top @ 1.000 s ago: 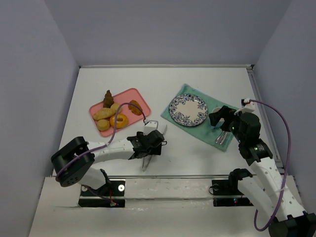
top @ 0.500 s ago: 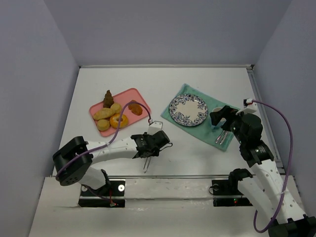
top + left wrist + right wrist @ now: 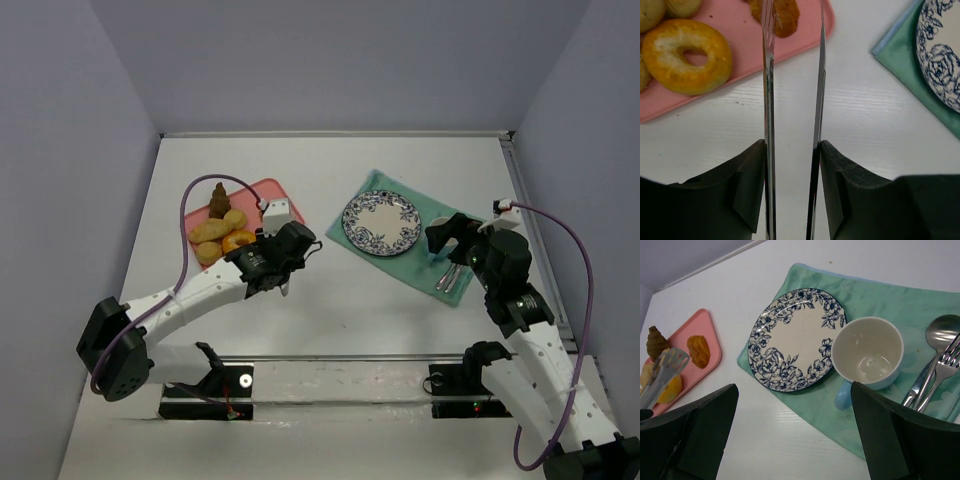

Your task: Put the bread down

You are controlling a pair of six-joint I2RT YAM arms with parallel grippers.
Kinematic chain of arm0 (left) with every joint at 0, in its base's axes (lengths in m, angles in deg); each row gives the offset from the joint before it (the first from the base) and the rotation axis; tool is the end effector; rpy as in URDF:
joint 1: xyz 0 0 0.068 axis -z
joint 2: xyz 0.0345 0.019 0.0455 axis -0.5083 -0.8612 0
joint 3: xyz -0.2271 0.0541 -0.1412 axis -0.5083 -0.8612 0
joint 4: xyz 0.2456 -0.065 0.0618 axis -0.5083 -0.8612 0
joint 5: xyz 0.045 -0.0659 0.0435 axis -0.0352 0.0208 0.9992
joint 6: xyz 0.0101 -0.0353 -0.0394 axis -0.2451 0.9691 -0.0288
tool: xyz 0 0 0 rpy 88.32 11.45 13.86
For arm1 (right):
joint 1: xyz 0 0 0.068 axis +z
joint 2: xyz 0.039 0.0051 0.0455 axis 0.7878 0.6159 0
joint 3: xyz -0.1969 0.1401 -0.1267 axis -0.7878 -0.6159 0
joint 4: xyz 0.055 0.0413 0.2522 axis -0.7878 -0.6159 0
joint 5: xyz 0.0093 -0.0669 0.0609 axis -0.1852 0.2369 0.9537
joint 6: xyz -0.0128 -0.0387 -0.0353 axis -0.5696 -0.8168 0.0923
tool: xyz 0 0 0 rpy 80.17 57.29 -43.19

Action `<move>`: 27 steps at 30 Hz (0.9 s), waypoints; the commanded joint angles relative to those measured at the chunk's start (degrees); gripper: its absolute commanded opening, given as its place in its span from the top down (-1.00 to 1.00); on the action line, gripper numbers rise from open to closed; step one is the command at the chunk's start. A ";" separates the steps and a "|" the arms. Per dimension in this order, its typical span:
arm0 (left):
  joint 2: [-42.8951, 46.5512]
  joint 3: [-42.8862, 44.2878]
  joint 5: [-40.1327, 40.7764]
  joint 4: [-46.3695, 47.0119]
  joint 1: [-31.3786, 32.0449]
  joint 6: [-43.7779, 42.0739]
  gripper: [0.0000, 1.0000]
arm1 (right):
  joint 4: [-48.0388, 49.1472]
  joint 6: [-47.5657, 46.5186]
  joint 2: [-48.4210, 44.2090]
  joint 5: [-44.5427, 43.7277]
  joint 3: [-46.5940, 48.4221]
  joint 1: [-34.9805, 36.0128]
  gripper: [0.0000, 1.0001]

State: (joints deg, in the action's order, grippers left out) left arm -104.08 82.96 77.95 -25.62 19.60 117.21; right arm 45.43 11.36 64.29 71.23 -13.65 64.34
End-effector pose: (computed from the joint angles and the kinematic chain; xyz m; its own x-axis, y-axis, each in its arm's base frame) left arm 0.1827 -0.1888 0.2611 -0.5997 -0.1313 -0.7894 0.0137 0.9846 -0.1742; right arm 0.1547 0.0332 0.2903 -0.3158 0.3952 -0.8626 -0.0626 0.8985 0.4346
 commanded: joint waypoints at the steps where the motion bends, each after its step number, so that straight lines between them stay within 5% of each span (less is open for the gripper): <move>1: 2.57 2.39 4.73 2.86 -3.91 -3.40 -0.08 | 3.24 -0.44 1.03 -0.76 0.06 -0.06 -0.99; 27: -14.21 8.63 -4.85 10.17 -16.75 -10.63 -0.34 | 4.29 -0.70 3.32 -0.76 -0.03 -0.06 -0.99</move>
State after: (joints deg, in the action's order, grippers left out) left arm -116.80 88.84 73.42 -16.59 3.76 107.29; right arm 46.48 11.34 67.79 71.05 -13.67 64.34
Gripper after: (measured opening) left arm 0.667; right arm 0.996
